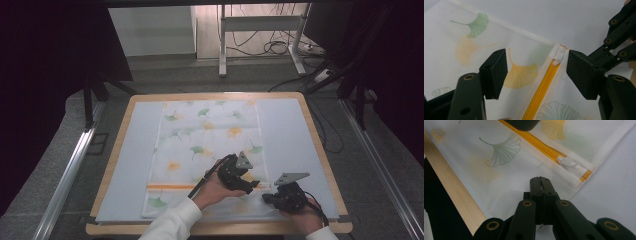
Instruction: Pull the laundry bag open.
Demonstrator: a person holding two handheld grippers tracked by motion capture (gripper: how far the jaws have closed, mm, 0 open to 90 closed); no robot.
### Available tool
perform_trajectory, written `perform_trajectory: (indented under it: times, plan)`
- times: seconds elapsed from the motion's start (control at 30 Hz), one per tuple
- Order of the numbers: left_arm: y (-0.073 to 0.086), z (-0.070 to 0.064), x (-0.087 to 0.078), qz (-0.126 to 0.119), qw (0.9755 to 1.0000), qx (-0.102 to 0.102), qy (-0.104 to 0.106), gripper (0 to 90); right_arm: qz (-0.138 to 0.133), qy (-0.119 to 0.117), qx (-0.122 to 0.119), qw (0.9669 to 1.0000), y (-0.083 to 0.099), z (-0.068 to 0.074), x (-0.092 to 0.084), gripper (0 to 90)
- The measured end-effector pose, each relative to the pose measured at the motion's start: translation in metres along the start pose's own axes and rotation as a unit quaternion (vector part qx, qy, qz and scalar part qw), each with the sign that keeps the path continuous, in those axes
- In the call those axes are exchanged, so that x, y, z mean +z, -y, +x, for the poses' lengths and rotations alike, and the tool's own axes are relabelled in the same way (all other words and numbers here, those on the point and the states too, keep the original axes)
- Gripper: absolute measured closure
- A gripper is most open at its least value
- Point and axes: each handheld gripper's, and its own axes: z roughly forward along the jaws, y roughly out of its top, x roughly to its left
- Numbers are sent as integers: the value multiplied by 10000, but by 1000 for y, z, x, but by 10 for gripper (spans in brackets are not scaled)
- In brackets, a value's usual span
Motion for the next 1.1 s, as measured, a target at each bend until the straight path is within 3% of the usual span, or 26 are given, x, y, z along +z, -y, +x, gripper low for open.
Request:
perform_trajectory:
  times: [0.27,0.7,0.97,1.1]
  plan:
    - [0,-1,7,84,10000,37,21,347,-5,3,-17,10000,0,1,0,892]
    - [1,-4,12,3,10000,5,51,375,-16,41,-41,10000,2,1,-2,892]
    - [0,-7,23,92,9997,76,200,413,-68,95,45,9999,11,2,-8,892]
    - [0,-10,30,216,9993,208,206,418,-70,86,51,9999,11,2,-8,893]
